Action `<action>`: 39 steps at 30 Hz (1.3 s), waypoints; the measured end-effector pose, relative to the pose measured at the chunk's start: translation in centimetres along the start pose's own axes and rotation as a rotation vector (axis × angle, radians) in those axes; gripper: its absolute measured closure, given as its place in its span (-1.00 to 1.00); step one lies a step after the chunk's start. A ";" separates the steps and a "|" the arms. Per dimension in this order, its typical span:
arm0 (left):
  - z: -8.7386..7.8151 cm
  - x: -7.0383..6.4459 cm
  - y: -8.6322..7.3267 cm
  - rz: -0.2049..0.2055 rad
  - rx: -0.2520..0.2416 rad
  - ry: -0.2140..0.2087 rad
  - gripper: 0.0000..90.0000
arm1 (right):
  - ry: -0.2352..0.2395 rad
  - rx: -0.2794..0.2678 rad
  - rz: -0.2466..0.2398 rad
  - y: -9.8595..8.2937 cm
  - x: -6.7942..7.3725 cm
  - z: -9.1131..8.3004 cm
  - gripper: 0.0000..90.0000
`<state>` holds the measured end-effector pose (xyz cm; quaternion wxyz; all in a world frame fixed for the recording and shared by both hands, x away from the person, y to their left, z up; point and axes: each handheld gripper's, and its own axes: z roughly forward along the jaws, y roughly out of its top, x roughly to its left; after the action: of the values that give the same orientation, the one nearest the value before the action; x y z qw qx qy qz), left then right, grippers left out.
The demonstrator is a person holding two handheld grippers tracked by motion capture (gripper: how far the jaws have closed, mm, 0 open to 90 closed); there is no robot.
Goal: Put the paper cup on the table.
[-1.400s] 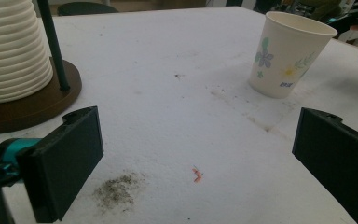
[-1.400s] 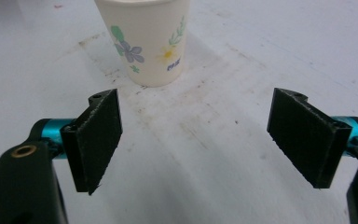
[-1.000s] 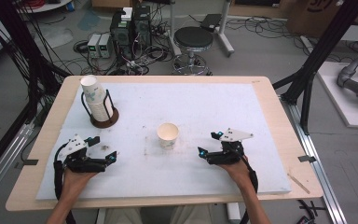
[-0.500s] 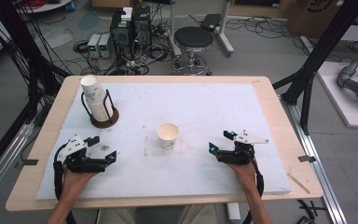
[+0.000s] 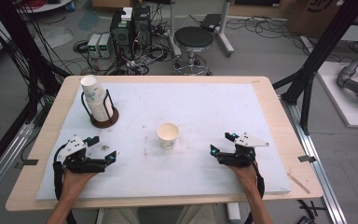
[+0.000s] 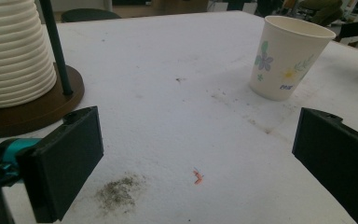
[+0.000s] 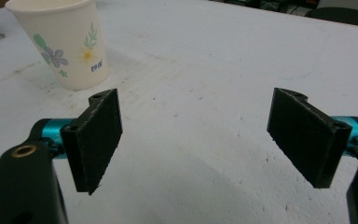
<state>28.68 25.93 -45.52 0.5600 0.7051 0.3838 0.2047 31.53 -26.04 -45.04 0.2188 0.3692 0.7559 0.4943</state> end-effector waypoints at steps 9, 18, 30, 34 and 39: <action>0.0 0.1 0.0 -0.011 -0.001 0.001 -0.96 | 0.009 -0.013 0.011 -0.1 -0.1 -0.1 -0.59; 0.0 0.1 0.0 -0.019 -0.001 0.000 -0.96 | 0.007 -0.011 0.007 -0.2 -0.1 -0.1 -0.59; -0.1 0.1 -0.1 -0.009 -0.010 0.000 -0.96 | 0.007 -0.033 0.012 -0.3 -0.1 -0.4 -0.59; -0.1 0.1 -0.1 -0.011 -0.015 0.001 -0.96 | 0.005 -0.032 0.009 -0.3 -0.1 -0.4 -0.59; -0.2 0.1 -0.1 -0.016 -0.019 0.002 -0.96 | 0.002 -0.042 0.008 -0.3 -0.1 -0.4 -0.59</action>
<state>28.61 26.14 -45.56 0.5681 0.6964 0.3878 0.2046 31.22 -26.47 -45.18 0.2238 0.3668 0.7442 0.5114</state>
